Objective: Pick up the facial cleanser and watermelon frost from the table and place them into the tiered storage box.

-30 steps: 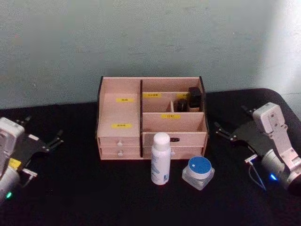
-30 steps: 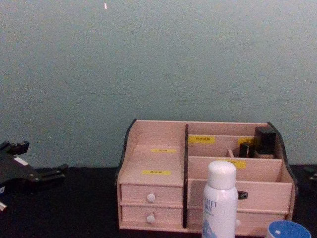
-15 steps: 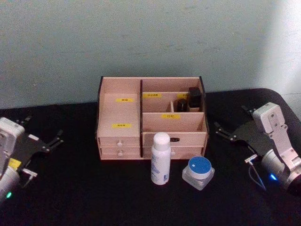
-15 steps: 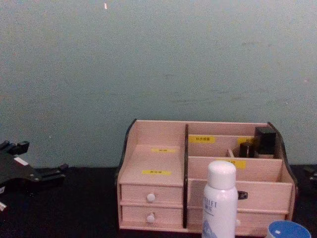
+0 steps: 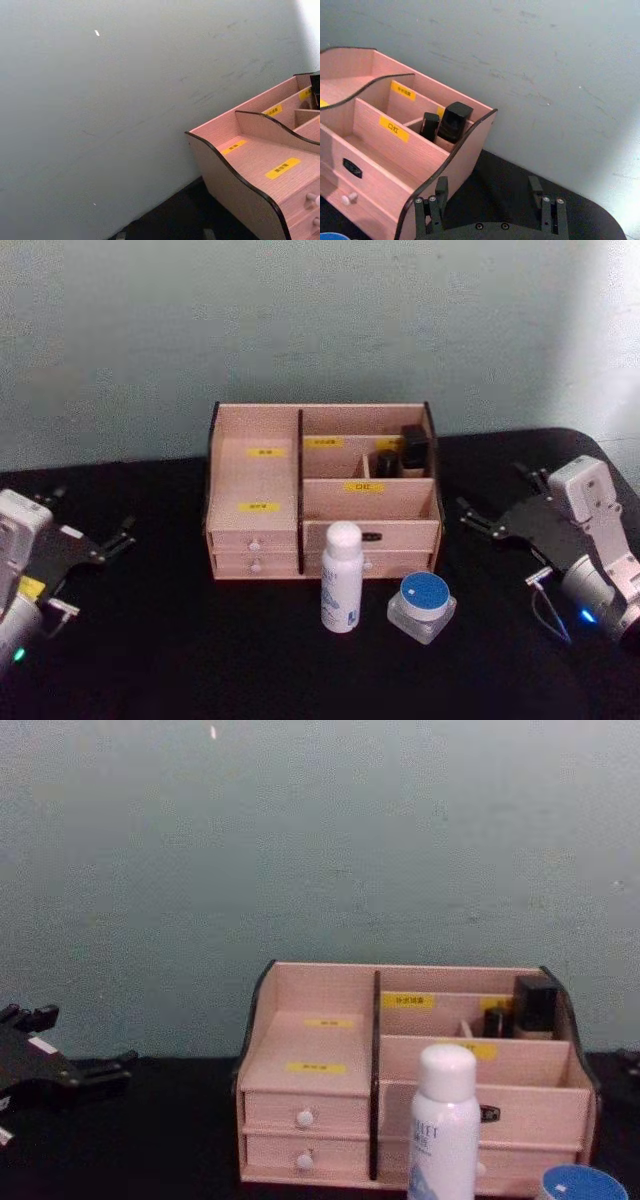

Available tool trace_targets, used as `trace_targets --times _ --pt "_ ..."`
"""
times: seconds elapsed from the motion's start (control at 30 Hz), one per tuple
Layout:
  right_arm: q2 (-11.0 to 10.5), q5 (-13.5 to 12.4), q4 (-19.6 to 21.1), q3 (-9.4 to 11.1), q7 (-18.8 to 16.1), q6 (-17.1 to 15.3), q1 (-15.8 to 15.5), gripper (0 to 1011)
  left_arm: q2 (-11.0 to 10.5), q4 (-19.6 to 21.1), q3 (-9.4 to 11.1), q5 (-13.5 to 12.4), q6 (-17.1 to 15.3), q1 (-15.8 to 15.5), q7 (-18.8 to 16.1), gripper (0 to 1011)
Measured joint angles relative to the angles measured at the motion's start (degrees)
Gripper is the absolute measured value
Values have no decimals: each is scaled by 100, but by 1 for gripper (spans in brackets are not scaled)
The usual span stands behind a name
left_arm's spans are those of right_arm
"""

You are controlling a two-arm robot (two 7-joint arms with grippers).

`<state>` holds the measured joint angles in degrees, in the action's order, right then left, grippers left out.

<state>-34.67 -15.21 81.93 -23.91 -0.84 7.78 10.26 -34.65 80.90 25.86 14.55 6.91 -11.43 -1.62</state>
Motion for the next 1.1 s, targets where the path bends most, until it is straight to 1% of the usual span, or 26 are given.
trace_targets --times 0.23,0.27,0.37,0.47,0.57,0.67,0.7,0.77,0.8,0.9,0.97,1.0,1.03,1.07,1.1 --pt "-141 -162 335 213 -201 0 -255 1002 0 0 0 0 0 0 0 1001" --pt "-194 -213 445 270 -257 4 -343 1002 0 0 0 0 0 0 0 1001" --pt "-274 -296 609 357 -366 33 -477 1002 0 0 0 0 0 0 0 1001" --pt "-387 -408 804 449 -559 134 -650 1002 0 0 0 0 0 0 0 1001" --pt "-554 -588 1025 529 -940 337 -870 1002 0 0 0 0 0 0 0 1001" --pt "-635 -695 1127 555 -1176 443 -976 1002 0 0 0 0 0 0 0 1001" --pt "-684 -763 1193 565 -1334 508 -1044 1002 0 0 0 0 0 0 0 1001" --pt "-725 -828 1250 568 -1504 567 -1100 1002 0 0 0 0 0 0 0 1001" --pt "-763 -898 1295 567 -1675 612 -1147 1002 0 0 0 0 0 0 0 1001" --pt "-811 -1017 1336 540 -1971 666 -1188 1002 0 0 0 0 0 0 0 1001" --pt "-855 -1170 1346 479 -2354 699 -1207 1002 0 0 0 0 0 0 0 1001" --pt "-855 -1170 1346 479 -2354 699 -1207 1002 0 0 0 0 0 0 0 1001" --pt "-867 -1230 1346 446 -2524 698 -1208 1002 0 0 0 0 0 0 0 1001" --pt "-867 -1230 1346 446 -2524 698 -1208 1003 0 0 0 0 0 0 0 1001" --pt "-866 -1316 1328 392 -2756 675 -1195 1002 0 0 0 0 0 0 0 1001"
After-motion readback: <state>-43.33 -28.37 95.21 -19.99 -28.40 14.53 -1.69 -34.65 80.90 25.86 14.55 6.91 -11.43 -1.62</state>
